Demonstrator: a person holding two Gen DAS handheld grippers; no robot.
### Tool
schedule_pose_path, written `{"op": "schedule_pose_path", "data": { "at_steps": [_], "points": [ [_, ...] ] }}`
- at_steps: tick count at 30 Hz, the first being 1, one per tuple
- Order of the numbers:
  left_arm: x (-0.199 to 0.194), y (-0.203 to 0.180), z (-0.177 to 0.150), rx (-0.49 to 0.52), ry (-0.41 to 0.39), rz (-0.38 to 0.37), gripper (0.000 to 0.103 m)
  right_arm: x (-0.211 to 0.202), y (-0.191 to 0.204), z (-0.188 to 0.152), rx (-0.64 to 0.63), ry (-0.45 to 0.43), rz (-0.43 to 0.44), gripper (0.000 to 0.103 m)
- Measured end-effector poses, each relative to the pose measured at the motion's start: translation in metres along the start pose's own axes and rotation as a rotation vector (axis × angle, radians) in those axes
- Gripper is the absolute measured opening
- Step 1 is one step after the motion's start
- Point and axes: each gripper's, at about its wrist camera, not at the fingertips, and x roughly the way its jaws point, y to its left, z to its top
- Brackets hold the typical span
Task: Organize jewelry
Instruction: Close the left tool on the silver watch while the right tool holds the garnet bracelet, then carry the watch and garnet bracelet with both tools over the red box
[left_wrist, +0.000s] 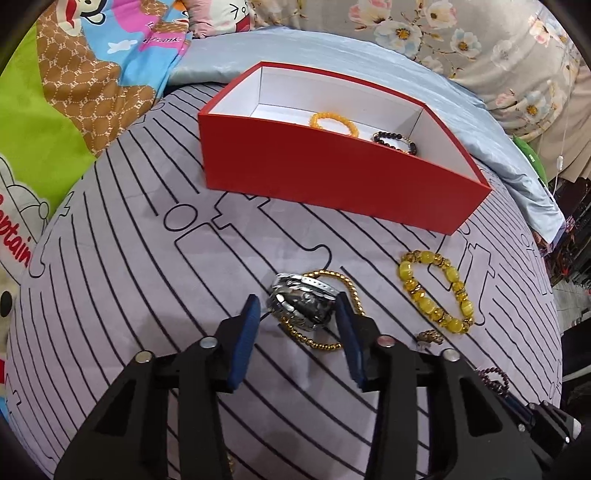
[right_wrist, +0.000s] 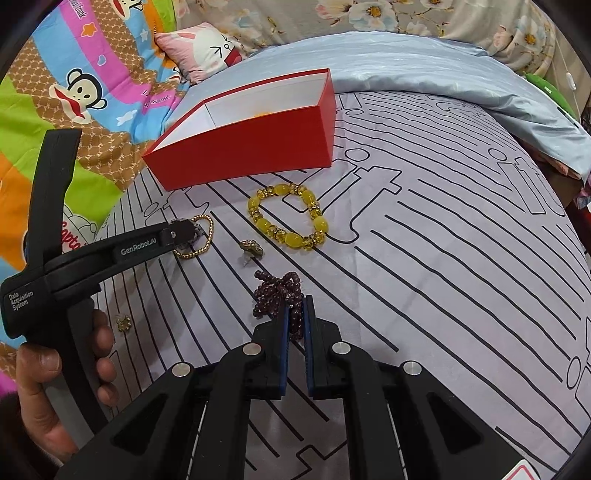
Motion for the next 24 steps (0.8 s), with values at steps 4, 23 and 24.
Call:
{"op": "schedule_pose_path", "data": {
  "at_steps": [4, 23, 24],
  "points": [
    [0.0, 0.0, 0.002, -0.011, -0.008, -0.022, 0.033, 0.001, 0.001, 0.001, -0.004, 0.002, 0.003, 0.007],
    [-0.041, -0.005, -0.003, 0.023, -0.048, -0.048, 0.032, -0.008, 0.025, 0.024, -0.038, -0.053, 0.023, 0.007],
    [-0.043, -0.005, -0.003, 0.025, -0.052, -0.049, 0.032, -0.009, 0.027, 0.026, -0.04, -0.058, 0.024, 0.007]
  ]
}}
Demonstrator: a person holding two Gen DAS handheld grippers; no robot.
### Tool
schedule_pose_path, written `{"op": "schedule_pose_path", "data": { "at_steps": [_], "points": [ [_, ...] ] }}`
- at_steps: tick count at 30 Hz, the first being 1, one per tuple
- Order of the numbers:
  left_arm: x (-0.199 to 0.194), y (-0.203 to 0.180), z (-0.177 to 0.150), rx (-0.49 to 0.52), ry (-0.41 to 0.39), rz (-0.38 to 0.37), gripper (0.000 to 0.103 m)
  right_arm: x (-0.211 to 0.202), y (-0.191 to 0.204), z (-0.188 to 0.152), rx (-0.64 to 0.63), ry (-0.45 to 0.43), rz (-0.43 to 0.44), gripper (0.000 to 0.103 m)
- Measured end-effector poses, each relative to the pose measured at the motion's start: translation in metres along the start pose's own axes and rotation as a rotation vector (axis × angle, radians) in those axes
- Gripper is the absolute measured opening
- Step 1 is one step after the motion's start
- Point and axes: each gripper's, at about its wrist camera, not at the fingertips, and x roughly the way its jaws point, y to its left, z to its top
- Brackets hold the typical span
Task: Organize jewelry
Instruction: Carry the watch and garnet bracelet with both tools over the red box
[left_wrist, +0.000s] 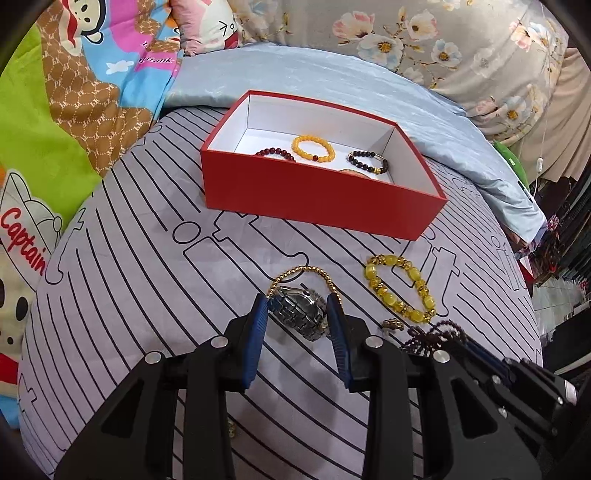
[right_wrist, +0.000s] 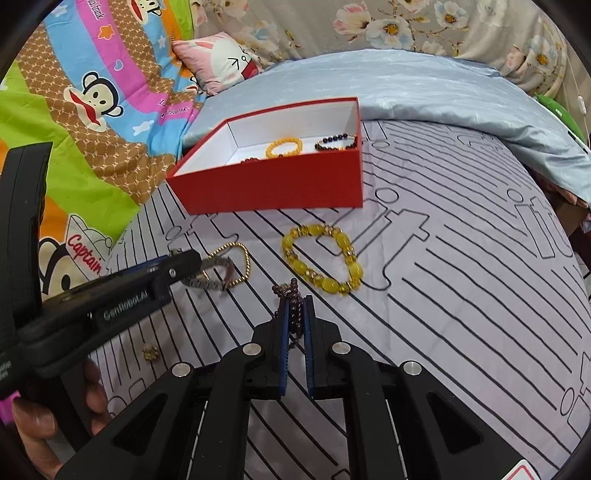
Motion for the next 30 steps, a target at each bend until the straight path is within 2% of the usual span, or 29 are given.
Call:
{"op": "schedule_pose_path", "data": {
  "at_steps": [17, 23, 30],
  "points": [
    [-0.041, -0.012, 0.028, 0.041, -0.089, -0.029, 0.032, -0.021, 0.014, 0.037, -0.019, -0.082, 0.014, 0.007],
    [-0.053, -0.012, 0.05, 0.05, -0.131, -0.046, 0.032, -0.026, 0.018, 0.059, -0.035, -0.125, 0.017, 0.007],
    [-0.054, -0.01, 0.089, 0.055, -0.189, -0.046, 0.032, -0.019, 0.017, 0.1, -0.043, -0.174, 0.012, 0.007]
  ]
}}
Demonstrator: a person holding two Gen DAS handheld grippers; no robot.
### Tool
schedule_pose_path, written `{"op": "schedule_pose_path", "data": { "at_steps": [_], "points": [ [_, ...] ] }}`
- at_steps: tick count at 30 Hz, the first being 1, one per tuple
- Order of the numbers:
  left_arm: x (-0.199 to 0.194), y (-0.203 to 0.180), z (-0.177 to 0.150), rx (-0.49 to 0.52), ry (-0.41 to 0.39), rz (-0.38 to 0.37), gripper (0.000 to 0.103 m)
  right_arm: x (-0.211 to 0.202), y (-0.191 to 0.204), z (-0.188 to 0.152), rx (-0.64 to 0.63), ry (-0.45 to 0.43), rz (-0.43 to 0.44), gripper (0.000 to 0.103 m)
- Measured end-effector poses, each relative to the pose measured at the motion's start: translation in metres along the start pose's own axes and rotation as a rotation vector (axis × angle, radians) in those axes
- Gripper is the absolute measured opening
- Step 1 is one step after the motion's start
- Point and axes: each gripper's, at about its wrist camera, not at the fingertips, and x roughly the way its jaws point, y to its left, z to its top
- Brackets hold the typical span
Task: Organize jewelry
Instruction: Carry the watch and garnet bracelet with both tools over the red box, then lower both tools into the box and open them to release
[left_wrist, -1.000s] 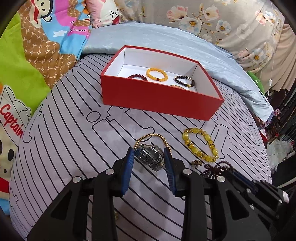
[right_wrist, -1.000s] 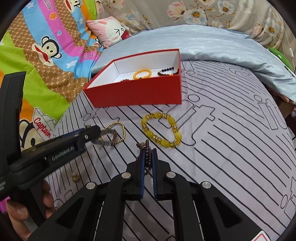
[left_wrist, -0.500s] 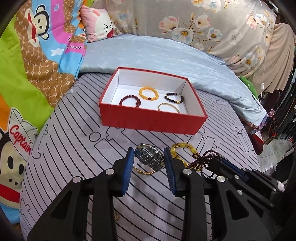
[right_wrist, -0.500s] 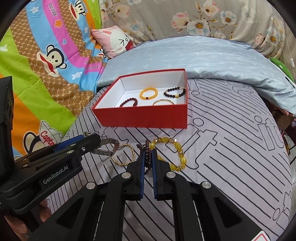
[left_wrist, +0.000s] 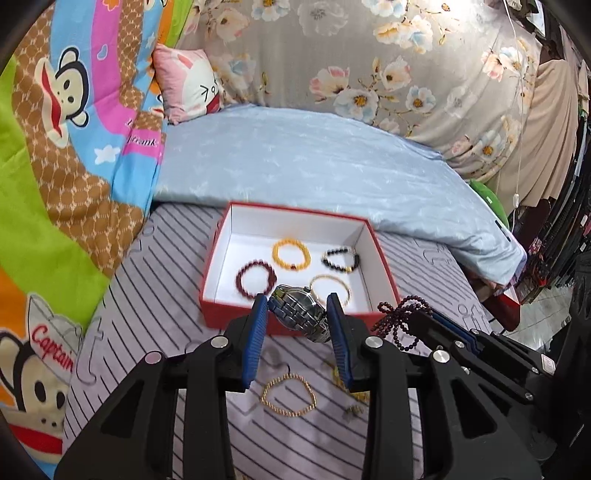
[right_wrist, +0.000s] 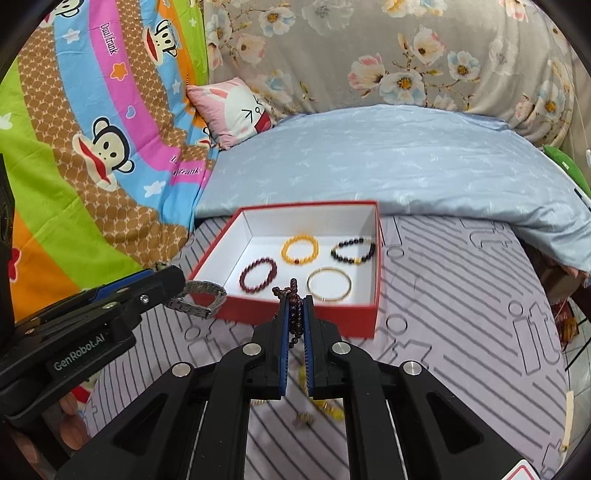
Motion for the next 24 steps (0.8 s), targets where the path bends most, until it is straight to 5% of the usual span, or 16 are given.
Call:
{"op": "schedule_pose_path", "data": {
  "at_steps": [9, 24],
  "points": [
    [0.051, 0.001, 0.042, 0.026, -0.015, 0.044, 0.032, 0.053, -0.005, 0.038, 0.003, 0.005, -0.001, 0.007],
    [0.14, 0.009, 0.034, 0.026, 0.096, 0.089, 0.032, 0.131, -0.021, 0.038, 0.003, 0.099, -0.04, 0.007]
  ]
}}
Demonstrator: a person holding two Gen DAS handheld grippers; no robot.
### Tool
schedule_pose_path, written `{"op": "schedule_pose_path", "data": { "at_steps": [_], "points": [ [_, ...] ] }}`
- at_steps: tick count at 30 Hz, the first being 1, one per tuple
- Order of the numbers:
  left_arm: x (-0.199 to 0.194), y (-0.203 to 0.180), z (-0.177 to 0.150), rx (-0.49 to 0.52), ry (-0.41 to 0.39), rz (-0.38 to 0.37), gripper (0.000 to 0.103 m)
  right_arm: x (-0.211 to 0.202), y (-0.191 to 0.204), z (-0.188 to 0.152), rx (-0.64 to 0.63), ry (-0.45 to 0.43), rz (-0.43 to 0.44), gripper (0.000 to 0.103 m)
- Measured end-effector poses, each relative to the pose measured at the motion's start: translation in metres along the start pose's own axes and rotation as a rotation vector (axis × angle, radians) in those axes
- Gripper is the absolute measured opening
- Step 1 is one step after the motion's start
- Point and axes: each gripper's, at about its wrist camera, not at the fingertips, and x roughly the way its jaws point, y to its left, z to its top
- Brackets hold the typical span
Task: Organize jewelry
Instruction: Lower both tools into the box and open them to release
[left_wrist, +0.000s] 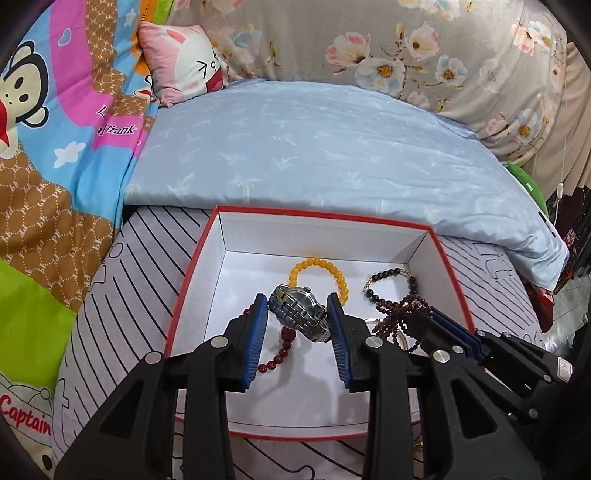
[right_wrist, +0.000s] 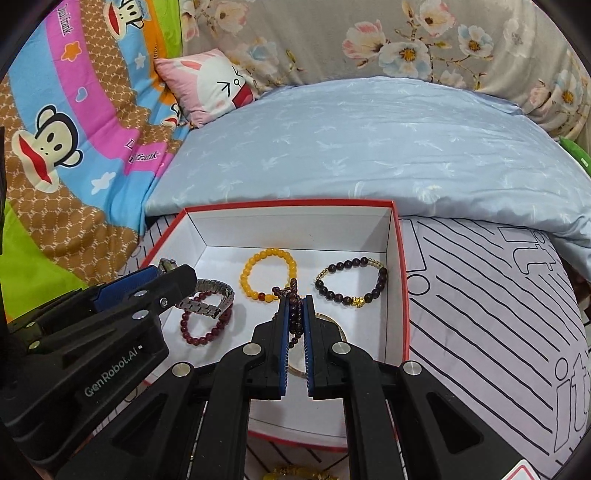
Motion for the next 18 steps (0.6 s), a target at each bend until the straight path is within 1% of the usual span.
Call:
{"op": "schedule_pose_path", "data": {
  "at_steps": [3, 5, 7, 8, 9, 10, 11, 18],
  "points": [
    [0.007, 0.001, -0.001, -0.007, 0.013, 0.008, 0.033, 0.004, 0.0, -0.001, -0.005, 0.004, -0.002, 0.011],
    [0.008, 0.002, -0.001, -0.01, 0.007, 0.019, 0.033, 0.003, 0.001, -0.002, -0.01, 0.0, -0.008, 0.017],
    [0.007, 0.002, -0.001, -0.016, 0.002, 0.037, 0.042, 0.003, 0.0, -0.002, -0.01, -0.001, -0.016, 0.022],
    [0.006, 0.003, -0.001, -0.018, -0.002, 0.037, 0.044, 0.001, 0.001, -0.003, -0.01, -0.003, -0.021, 0.026],
    [0.004, 0.004, -0.001, -0.022, -0.003, 0.035, 0.051, 0.001, 0.0, -0.003, -0.01, -0.004, -0.02, 0.03],
    [0.003, 0.004, -0.001, -0.022, -0.006, 0.036, 0.052, -0.002, 0.001, -0.004, -0.011, -0.01, -0.019, 0.035],
    [0.002, 0.003, -0.001, -0.018, -0.009, 0.035, 0.052, -0.004, 0.001, -0.005, -0.013, -0.016, -0.022, 0.036],
    [-0.012, 0.0, -0.005, -0.017, -0.02, 0.028, 0.052, -0.017, 0.006, -0.007, -0.03, -0.031, -0.034, 0.037]
  ]
}}
